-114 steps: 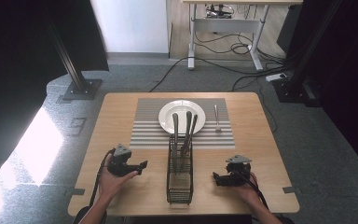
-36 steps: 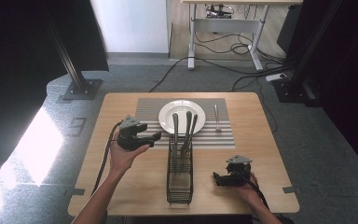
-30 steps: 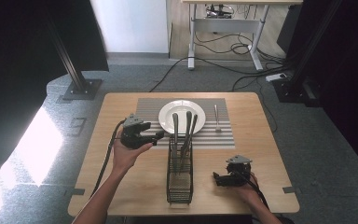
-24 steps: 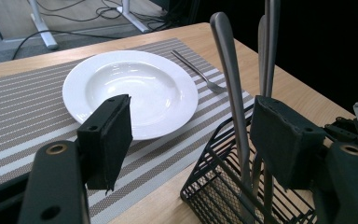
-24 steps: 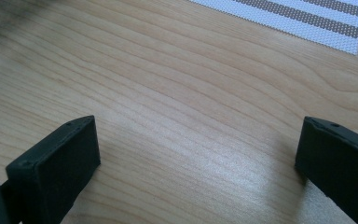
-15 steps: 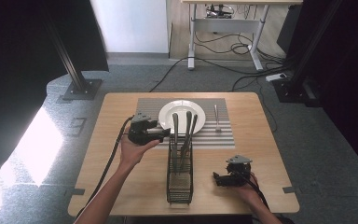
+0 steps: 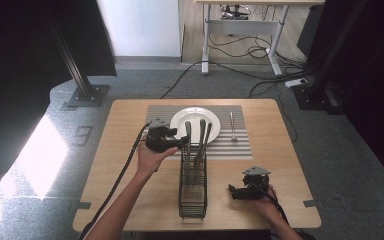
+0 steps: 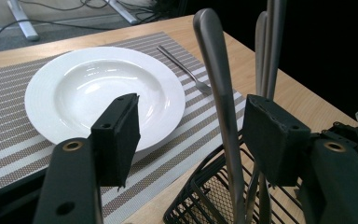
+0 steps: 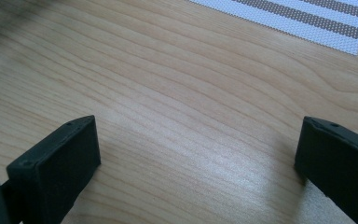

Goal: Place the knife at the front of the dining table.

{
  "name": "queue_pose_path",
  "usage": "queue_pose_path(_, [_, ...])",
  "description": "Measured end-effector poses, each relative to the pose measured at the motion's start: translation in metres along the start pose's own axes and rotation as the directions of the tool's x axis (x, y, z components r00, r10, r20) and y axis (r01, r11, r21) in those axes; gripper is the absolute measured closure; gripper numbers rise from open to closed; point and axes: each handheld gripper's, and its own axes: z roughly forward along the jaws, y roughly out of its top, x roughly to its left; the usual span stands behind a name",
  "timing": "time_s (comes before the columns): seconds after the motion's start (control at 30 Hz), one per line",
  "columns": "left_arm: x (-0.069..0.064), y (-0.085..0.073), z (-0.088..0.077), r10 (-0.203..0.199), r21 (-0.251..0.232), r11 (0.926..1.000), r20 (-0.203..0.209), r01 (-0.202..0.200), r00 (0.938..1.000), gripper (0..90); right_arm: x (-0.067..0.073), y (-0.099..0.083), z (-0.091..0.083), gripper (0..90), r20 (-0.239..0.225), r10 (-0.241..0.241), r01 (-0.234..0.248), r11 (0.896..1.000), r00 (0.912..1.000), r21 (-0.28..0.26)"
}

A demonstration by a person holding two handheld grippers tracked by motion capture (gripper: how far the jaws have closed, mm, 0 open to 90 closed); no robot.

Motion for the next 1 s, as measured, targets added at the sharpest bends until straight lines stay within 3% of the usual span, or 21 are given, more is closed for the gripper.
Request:
queue_pose_path(0.33, [-0.004, 0.002, 0.013, 0.003, 0.016, 0.9999, 0.029, -0.003, 0.9996, 47.3, 0.000, 0.000, 0.000, 0.1, 0.000, 0.001, -0.001, 1.000, 1.0000, 0.000])
queue_pose_path(0.5, [-0.004, 0.001, 0.017, -0.003, 0.018, 0.9998, 0.059, 0.002, 0.9983, 58.0, 0.000, 0.000, 0.000, 0.3, -0.001, -0.002, 0.002, 1.000, 1.0000, -0.001])
queue_pose_path(0.63, [-0.006, 0.000, 0.018, 0.017, 0.006, 0.9998, 0.080, -0.018, 0.9966, 66.8, 0.001, 0.000, 0.000, 0.5, -0.004, -0.006, 0.006, 1.000, 1.0000, -0.002])
queue_pose_path(0.7, [-0.006, 0.000, 0.017, 0.019, 0.005, 0.9998, 0.095, -0.019, 0.9953, 73.5, 0.001, 0.000, 0.000, 0.6, -0.005, -0.009, 0.009, 1.000, 0.9999, -0.002])
queue_pose_path(0.93, [-0.005, 0.000, 0.018, 0.015, -0.003, 0.9999, 0.131, -0.015, 0.9913, 78.2, 0.001, 0.000, -0.001, 0.9, -0.007, -0.011, 0.011, 1.000, 0.9999, -0.003])
queue_pose_path(1.0, [-0.006, 0.000, 0.017, 0.009, -0.022, 0.9997, 0.169, -0.006, 0.9856, 79.9, 0.001, 0.000, -0.001, 1.1, -0.008, -0.011, 0.011, 1.000, 0.9999, -0.003])
